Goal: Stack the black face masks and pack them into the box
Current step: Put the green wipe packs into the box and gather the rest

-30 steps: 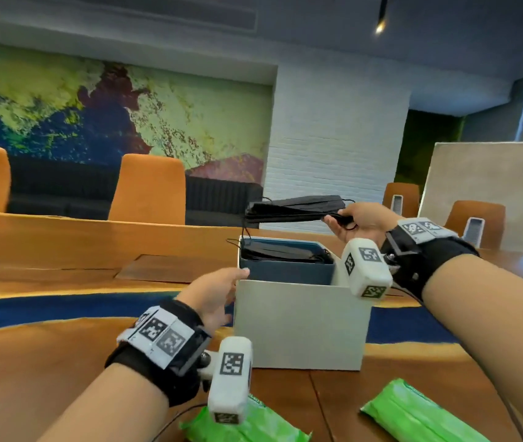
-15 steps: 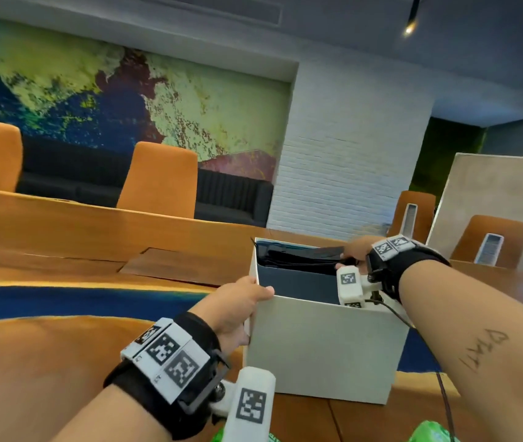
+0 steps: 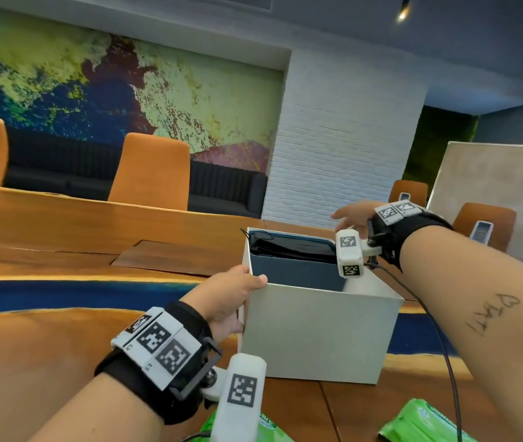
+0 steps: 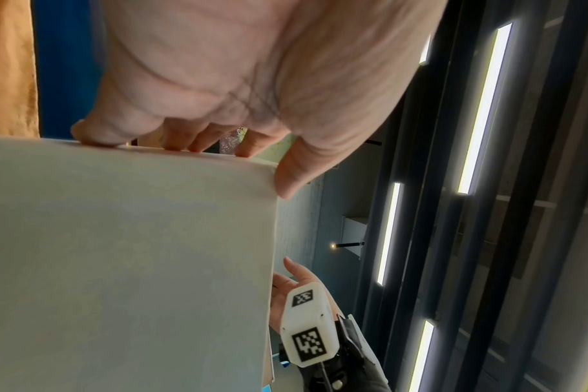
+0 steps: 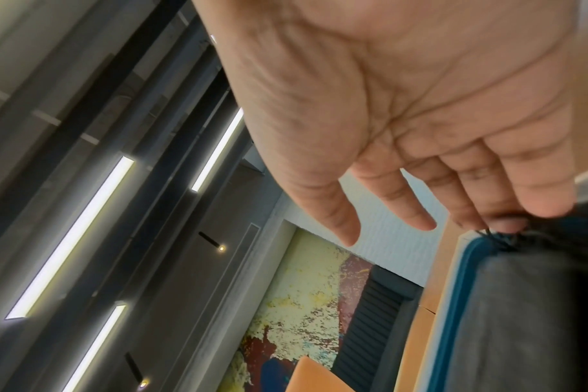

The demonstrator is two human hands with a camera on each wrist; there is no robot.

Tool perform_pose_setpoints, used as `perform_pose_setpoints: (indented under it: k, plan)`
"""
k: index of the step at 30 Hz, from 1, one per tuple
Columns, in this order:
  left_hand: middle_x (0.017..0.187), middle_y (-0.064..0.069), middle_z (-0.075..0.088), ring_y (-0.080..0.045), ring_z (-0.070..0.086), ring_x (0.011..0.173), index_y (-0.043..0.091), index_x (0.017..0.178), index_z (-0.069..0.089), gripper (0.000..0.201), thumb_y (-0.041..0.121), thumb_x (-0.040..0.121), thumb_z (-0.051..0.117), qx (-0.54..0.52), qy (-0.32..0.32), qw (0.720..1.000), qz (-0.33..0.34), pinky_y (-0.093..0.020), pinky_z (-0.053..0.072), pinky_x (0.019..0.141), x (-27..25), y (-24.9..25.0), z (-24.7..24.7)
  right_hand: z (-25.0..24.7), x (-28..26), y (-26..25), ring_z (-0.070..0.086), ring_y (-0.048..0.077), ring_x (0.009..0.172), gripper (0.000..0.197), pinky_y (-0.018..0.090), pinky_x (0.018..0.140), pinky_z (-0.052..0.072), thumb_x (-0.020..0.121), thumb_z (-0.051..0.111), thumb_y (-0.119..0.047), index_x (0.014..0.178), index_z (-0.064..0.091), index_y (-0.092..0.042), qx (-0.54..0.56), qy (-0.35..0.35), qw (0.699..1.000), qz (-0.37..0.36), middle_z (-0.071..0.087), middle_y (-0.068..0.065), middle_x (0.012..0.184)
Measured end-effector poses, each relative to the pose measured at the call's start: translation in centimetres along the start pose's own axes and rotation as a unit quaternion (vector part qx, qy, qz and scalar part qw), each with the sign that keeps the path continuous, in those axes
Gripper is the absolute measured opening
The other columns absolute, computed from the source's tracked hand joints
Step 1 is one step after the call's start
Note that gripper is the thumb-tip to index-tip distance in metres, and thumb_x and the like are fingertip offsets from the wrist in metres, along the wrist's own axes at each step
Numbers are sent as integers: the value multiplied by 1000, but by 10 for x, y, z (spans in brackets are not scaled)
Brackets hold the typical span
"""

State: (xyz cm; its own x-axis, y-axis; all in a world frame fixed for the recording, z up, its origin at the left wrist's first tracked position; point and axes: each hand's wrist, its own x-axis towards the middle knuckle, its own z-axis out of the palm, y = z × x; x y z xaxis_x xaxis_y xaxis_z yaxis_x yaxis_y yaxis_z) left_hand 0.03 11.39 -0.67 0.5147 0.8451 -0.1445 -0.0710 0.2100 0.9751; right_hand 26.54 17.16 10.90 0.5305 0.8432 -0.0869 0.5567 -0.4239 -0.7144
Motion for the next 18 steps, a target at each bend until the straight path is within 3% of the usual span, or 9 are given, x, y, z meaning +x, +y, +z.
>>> perform_pose_setpoints:
  k: [2, 5, 9, 12, 15, 18]
  plan:
    - [117, -11, 56, -22, 55, 102, 16, 138, 39, 41, 21, 99, 48, 2, 3, 1000, 1, -39, 49, 72, -3, 1, 1, -6, -7, -4, 52, 20, 62, 25, 32, 60, 46, 93, 57, -32, 92, 58, -7, 26, -13, 1000, -1, 60, 8, 84]
    - [119, -11, 56, -23, 53, 107, 15, 139, 39, 43, 22, 98, 49, 11, 11, 1000, 4, -44, 45, 89, -9, 1, 2, -14, -23, 0, 54, 23, 69, 26, 34, 63, 47, 94, 56, -32, 102, 59, -8, 81, -30, 996, 4, 58, 10, 89]
    - [126, -9, 57, -25, 48, 122, 12, 131, 47, 39, 27, 95, 54, 61, 27, 998, 5, -51, 32, 109, -19, 3, 0, -29, -55, 13, 55, 23, 95, 22, 37, 88, 46, 94, 55, -33, 95, 60, -12, 139, -12, 989, -41, 55, 10, 105]
    - [126, -6, 57, -23, 52, 119, 15, 125, 52, 34, 30, 95, 53, 111, 48, 993, 13, -52, 33, 108, -35, 8, -4, -41, -94, 27, 56, 21, 97, 22, 38, 95, 45, 95, 53, -32, 102, 60, -13, 160, -47, 983, -73, 57, 8, 107]
    - [118, -4, 60, -22, 57, 109, 21, 119, 56, 28, 33, 94, 52, 156, 70, 985, 6, -50, 42, 101, -52, 7, -11, -41, -132, 43, 59, 20, 89, 25, 33, 82, 49, 96, 52, -30, 105, 61, -9, 167, -112, 975, -90, 60, 9, 100]
    - [115, -5, 60, -22, 59, 104, 18, 124, 55, 36, 35, 92, 56, 207, 95, 973, -38, -46, 49, 87, -69, -3, -18, -23, -160, 65, 62, 20, 87, 28, 33, 80, 50, 94, 54, -31, 106, 63, -7, 170, -205, 960, -91, 65, 10, 96]
